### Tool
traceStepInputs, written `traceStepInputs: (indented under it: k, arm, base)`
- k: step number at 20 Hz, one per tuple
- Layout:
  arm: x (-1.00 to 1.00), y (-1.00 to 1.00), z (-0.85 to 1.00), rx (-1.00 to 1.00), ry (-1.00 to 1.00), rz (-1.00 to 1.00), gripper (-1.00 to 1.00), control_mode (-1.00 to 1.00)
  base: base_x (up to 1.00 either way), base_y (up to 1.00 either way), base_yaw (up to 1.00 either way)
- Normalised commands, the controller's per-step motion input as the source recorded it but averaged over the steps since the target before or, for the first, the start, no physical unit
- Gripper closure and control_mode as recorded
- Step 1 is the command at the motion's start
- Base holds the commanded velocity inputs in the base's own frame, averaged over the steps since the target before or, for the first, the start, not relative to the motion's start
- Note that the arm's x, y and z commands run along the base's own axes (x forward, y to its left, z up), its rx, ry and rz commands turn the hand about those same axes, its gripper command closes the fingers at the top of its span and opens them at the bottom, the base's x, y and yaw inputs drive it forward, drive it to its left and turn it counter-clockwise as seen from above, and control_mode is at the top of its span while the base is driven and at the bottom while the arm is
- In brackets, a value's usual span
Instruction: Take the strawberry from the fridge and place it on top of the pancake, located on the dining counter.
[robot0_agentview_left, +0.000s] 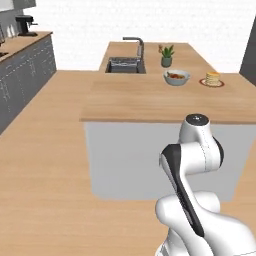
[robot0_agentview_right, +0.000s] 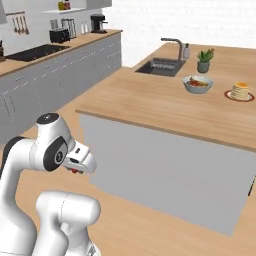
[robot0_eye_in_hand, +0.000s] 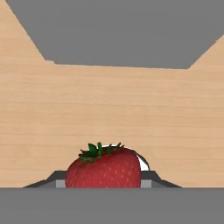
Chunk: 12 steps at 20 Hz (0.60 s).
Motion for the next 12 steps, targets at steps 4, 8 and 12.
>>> traceStepInputs:
  k: [4,8,12]
  arm:
    - [0.00,0.00,0.00,0.00,0.00,0.00,1.00,1.00]
    - [0.00,0.00,0.00,0.00,0.00,0.00,1.00,1.00]
    - [0.00,0.00,0.00,0.00,0.00,0.00,1.00,1.00]
  base:
    - [0.04,-1.00,-0.22]
    - [0.17,-1.00,-0.19]
    - [0.53,-1.00,-0.13]
